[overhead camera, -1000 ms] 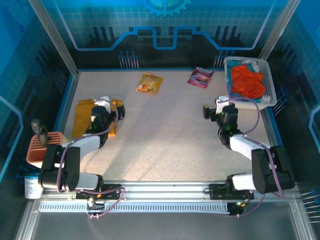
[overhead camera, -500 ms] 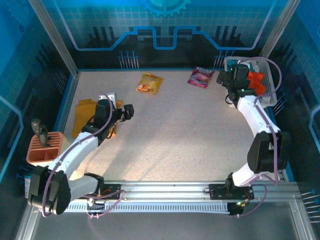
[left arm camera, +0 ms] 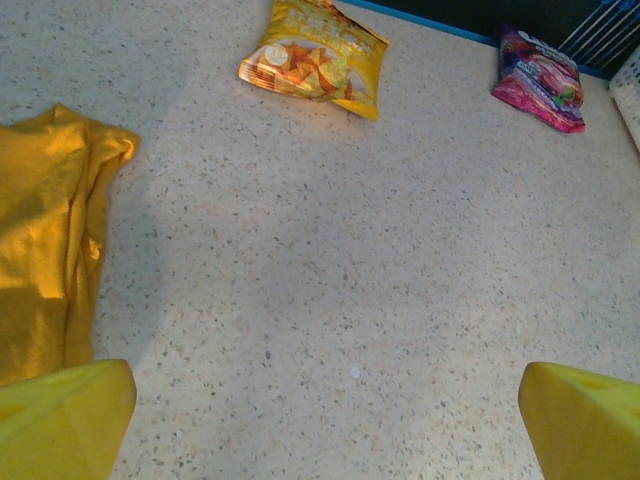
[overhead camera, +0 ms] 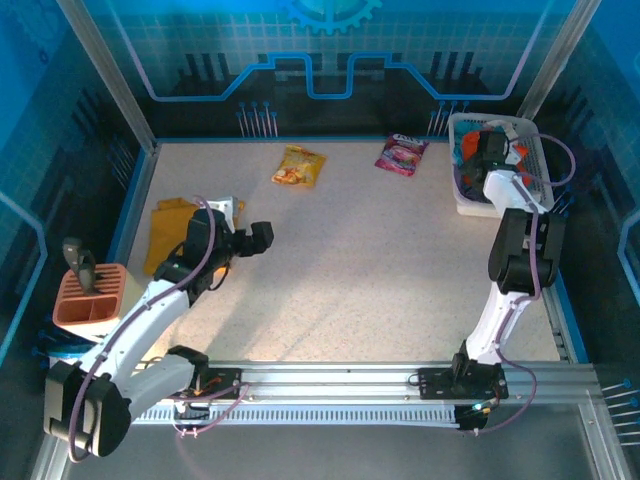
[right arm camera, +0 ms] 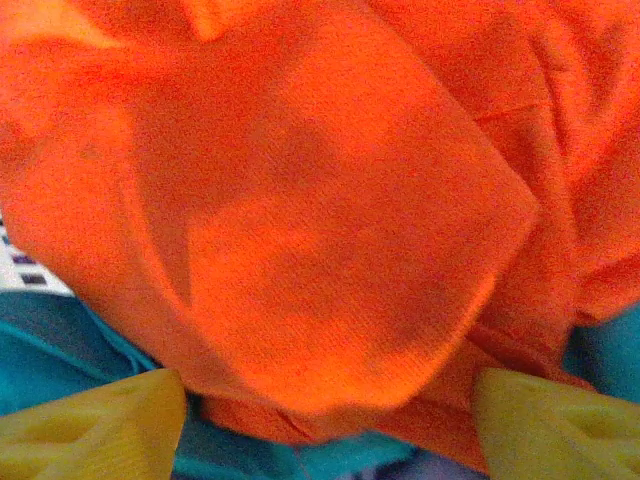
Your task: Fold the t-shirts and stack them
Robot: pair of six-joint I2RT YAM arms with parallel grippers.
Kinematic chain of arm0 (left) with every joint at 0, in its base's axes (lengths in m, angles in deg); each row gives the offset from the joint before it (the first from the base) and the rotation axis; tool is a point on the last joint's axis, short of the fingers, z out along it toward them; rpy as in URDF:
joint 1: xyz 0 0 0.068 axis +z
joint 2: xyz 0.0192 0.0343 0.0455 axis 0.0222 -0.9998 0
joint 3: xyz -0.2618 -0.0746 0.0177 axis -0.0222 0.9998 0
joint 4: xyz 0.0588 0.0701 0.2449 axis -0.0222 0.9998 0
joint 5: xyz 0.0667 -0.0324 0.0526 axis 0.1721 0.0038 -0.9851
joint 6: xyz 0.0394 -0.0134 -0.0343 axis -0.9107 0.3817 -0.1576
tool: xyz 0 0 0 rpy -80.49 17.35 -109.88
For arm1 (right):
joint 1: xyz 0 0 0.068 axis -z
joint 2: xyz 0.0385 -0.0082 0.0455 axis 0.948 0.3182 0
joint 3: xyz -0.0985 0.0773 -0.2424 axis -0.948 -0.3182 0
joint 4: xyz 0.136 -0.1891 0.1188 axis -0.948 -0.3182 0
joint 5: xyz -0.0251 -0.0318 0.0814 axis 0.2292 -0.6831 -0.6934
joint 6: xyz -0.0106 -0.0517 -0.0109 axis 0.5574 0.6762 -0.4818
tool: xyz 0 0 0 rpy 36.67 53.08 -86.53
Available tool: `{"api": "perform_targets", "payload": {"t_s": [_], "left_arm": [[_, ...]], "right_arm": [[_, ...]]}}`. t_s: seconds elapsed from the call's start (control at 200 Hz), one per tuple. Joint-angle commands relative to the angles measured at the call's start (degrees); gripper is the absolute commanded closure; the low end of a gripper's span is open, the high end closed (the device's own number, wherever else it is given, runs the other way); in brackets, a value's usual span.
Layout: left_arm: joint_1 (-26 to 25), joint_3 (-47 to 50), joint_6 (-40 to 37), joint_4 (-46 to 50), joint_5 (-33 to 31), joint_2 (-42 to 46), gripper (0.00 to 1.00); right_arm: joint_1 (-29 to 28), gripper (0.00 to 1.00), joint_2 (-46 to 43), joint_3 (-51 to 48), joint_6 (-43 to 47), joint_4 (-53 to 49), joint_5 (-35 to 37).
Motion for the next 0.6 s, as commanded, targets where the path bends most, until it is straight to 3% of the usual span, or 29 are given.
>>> {"api": "perform_targets", "payload": {"t_s": [0.0, 0.08, 0.225, 0.425, 0.595], "left_arm": [[-0.4, 2.0, 0.5, 0.8, 2.0, 1.7, 0.01], [-0.4, 2.4, 1.1, 0.5, 2.5, 1.7, 0.01], [-0.5, 2.6, 1.3, 1.0, 2.8, 1.8, 0.01], [-0.5, 3.5, 1.7, 0.2, 2.7, 2.0, 0.01], [-0.5, 3.7, 2.3, -0.8, 3.5, 1.5, 0.01]], "right_arm": [[0.7, 0.27, 4.4, 6.2, -4.0, -2.4, -0.9], [0.6, 0.33, 6.0, 7.1, -3.1, 1.0, -3.1], [1.3, 0.57, 8.7, 10.2, -3.9, -1.2, -3.5], [2.0, 1.0, 4.8, 5.8, -1.8, 3.6, -5.2], [0.2, 1.0, -6.9, -3.8, 0.3, 12.1, -2.1]]}}
